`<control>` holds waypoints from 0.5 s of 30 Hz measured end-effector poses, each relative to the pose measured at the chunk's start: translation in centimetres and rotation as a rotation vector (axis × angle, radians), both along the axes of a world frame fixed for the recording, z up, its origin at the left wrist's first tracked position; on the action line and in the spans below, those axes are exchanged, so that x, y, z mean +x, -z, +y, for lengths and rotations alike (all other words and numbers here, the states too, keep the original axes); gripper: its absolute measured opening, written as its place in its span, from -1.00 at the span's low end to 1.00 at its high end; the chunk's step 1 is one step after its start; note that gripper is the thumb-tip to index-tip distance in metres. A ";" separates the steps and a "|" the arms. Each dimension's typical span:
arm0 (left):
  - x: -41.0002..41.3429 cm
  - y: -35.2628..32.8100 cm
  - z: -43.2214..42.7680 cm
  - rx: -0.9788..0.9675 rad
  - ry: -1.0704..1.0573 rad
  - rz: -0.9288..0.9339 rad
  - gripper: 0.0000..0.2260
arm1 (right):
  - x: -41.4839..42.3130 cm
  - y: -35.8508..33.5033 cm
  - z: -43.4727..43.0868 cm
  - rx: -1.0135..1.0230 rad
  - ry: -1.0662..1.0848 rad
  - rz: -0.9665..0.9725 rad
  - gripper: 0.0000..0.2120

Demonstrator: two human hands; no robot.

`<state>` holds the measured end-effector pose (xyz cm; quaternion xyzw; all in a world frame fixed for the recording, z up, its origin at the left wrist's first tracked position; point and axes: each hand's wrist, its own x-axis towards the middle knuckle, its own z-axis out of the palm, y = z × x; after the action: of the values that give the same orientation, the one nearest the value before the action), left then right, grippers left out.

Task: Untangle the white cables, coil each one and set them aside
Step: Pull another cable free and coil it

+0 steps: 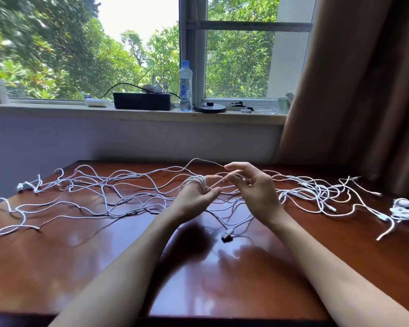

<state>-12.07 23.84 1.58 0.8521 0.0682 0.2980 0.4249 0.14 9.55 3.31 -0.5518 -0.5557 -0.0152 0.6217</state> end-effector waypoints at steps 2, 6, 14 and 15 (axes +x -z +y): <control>0.1 0.0 0.2 0.016 -0.086 -0.023 -0.76 | 0.2 0.1 0.1 -0.007 0.035 -0.044 -0.82; 0.1 -0.3 0.2 -0.161 -0.054 -0.091 -0.73 | 1.0 -0.1 -0.1 0.033 0.195 -0.084 -0.83; -0.2 -0.6 -0.3 -0.434 0.114 -0.058 -0.50 | 1.3 -0.1 -0.3 -0.002 0.275 -0.206 -0.87; -0.3 -0.7 -0.2 -0.476 0.128 -0.056 -0.50 | 1.3 -0.1 -0.3 -0.006 0.273 -0.215 -0.88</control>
<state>-12.35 23.60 2.29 0.7220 0.0704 0.2695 0.6334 1.45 9.25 3.45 -0.6190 -0.5390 -0.1568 0.5492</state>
